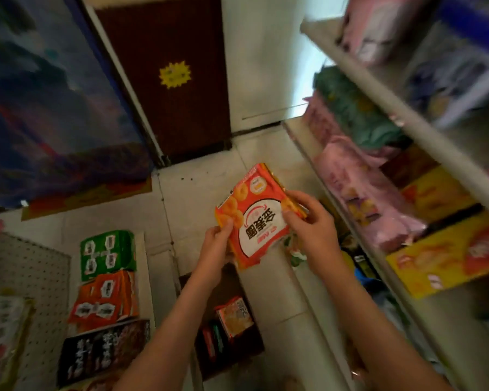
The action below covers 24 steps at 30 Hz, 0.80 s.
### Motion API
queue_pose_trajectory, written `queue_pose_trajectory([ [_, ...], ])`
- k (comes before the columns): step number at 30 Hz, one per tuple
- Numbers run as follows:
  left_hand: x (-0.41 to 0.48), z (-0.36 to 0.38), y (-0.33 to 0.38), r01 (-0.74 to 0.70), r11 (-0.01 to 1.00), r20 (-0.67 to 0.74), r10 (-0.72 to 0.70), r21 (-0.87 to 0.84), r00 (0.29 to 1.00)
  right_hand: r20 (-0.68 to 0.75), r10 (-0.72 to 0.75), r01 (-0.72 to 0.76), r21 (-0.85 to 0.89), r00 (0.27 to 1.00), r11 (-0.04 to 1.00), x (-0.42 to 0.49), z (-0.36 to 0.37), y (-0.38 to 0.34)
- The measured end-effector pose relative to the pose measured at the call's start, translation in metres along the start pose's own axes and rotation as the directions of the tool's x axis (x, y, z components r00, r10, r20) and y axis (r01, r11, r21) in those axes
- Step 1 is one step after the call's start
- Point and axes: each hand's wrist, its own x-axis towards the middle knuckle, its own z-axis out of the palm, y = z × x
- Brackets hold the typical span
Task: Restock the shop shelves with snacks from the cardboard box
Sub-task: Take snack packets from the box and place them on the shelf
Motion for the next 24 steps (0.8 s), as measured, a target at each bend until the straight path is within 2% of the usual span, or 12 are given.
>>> queue_pose_trajectory([
  [4,-0.061,0.039,0.049,-0.232,0.962,0.129,0.214,0.144,0.968,-0.067,-0.058,0.056,-0.025,0.996,0.998,-0.053,-0.06,-0.067],
  [7,-0.109,0.062,0.076,-0.391,0.875,0.326,0.296,0.284,0.898,-0.1,-0.075,0.074,-0.019,0.992,0.997,-0.098,-0.102,-0.099],
  [9,-0.138,0.075,0.082,-0.376,0.873,0.467,0.204,0.311,0.86,-0.102,-0.085,0.083,-0.025,0.991,0.996,-0.125,-0.125,-0.113],
  [12,-0.192,0.104,0.07,-0.321,0.902,0.643,0.067,0.288,0.763,-0.117,-0.081,0.083,0.011,0.99,0.996,-0.17,-0.159,-0.125],
  [17,-0.283,0.149,0.018,-0.236,0.953,0.669,0.051,0.189,0.741,-0.191,-0.053,0.064,0.049,0.98,0.997,-0.251,-0.219,-0.134],
  [24,-0.326,0.184,-0.006,-0.188,0.982,0.644,0.164,-0.033,0.747,-0.11,-0.031,0.038,0.069,0.993,0.997,-0.31,-0.256,-0.152],
])
